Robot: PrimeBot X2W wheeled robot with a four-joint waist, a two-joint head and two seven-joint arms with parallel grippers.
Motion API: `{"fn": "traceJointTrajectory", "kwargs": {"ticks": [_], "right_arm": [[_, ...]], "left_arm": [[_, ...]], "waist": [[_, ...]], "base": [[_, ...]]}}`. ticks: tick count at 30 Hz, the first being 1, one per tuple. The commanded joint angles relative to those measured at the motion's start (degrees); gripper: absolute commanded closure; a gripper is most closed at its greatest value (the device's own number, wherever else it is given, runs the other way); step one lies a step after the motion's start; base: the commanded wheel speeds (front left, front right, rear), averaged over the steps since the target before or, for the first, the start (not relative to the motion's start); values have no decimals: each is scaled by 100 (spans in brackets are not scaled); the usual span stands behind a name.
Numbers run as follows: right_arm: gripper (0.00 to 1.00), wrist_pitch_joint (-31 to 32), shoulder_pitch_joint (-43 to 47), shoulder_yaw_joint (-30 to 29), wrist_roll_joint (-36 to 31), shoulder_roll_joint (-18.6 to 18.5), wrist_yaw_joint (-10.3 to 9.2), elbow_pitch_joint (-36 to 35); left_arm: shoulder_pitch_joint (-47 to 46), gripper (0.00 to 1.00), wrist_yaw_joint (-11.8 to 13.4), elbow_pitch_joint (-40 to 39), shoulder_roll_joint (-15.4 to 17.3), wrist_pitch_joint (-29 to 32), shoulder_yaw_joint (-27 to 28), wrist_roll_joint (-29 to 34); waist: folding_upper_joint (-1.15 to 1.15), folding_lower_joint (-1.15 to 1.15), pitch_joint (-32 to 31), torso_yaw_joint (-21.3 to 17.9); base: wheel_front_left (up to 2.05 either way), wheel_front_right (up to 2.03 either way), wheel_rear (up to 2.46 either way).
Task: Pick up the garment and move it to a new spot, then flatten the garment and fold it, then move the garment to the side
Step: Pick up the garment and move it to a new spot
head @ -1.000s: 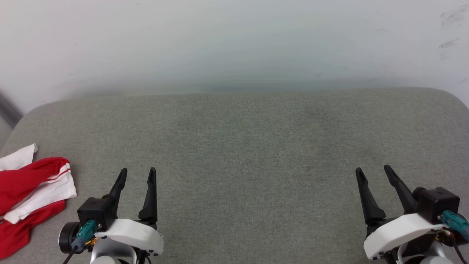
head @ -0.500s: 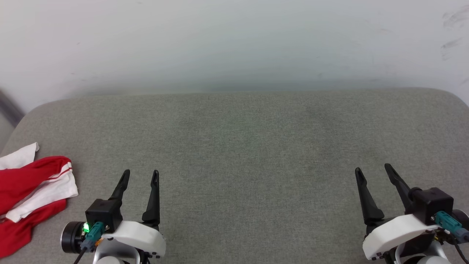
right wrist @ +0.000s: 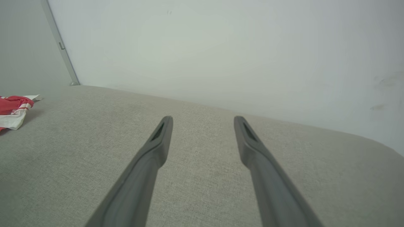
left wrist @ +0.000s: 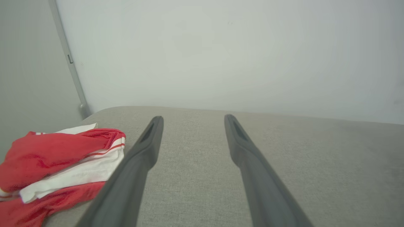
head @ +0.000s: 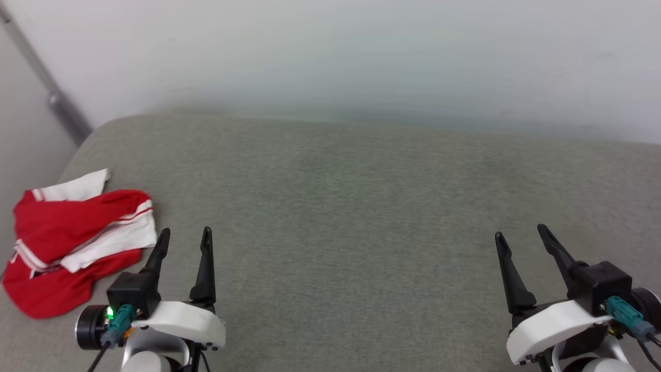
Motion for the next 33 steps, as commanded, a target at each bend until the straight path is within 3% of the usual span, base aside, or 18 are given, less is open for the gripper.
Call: {"fn": "traceJointTrajectory", "kwargs": {"ticks": [1,19,26,33], "right_arm": [[0,6,-89,29,50,26,-2,-40],[0,78,-328,487,109,19,-2,-34],[0,89,-581,781,169,-10,-2,51],[0,86,-701,815,193,-69,-2,112]], "left_arm": [[-64,0,36,-5,-33,-15,86,-25],[137,0,79,-50,-103,-15,608,-78],[338,0,156,-256,-137,-15,846,-74],[172,0,53,-194,-148,-15,939,-107]], "waist": [[0,0,52,383],[0,0,44,2180],[0,0,147,2263],[0,0,253,2273]], "base": [[0,0,0],[0,0,0],[0,0,0],[0,0,0]]}}
